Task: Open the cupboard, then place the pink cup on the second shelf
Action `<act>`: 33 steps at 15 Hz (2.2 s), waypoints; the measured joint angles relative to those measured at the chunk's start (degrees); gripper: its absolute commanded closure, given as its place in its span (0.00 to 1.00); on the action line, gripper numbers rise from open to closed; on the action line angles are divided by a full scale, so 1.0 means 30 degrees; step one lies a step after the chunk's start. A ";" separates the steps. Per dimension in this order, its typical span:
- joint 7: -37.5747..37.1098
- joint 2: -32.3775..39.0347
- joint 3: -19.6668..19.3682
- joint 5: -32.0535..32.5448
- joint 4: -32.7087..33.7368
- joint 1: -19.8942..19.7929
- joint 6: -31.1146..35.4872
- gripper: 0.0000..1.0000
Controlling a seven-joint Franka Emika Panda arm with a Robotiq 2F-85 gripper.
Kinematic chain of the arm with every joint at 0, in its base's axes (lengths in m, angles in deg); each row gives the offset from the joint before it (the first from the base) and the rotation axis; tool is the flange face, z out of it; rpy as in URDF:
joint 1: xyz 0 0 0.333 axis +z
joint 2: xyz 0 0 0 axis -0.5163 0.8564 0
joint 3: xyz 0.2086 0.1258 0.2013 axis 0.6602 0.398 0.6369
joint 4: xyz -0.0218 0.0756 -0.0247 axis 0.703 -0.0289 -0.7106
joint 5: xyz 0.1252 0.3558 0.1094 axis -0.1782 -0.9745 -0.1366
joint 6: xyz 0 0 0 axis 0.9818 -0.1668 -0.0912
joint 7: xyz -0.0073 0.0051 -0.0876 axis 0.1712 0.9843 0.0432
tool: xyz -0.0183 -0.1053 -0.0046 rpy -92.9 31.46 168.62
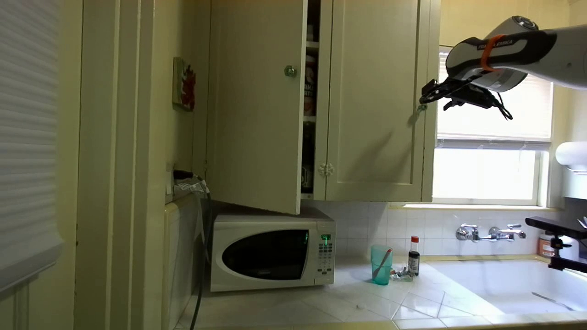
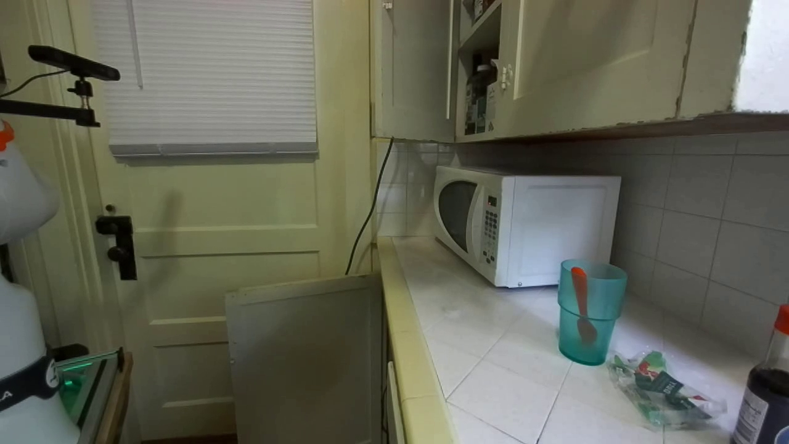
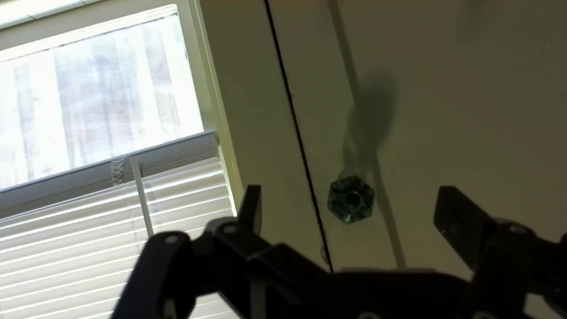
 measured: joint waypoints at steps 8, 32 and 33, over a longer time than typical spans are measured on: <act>-0.0357 0.2342 0.0301 -0.1291 0.2790 -0.0788 -0.0043 0.28; 0.3597 -0.4757 0.1354 -0.1450 -0.1210 -0.0197 -0.6883 0.00; 0.3634 -0.5558 0.1502 -0.1680 -0.1624 -0.0031 -0.7666 0.00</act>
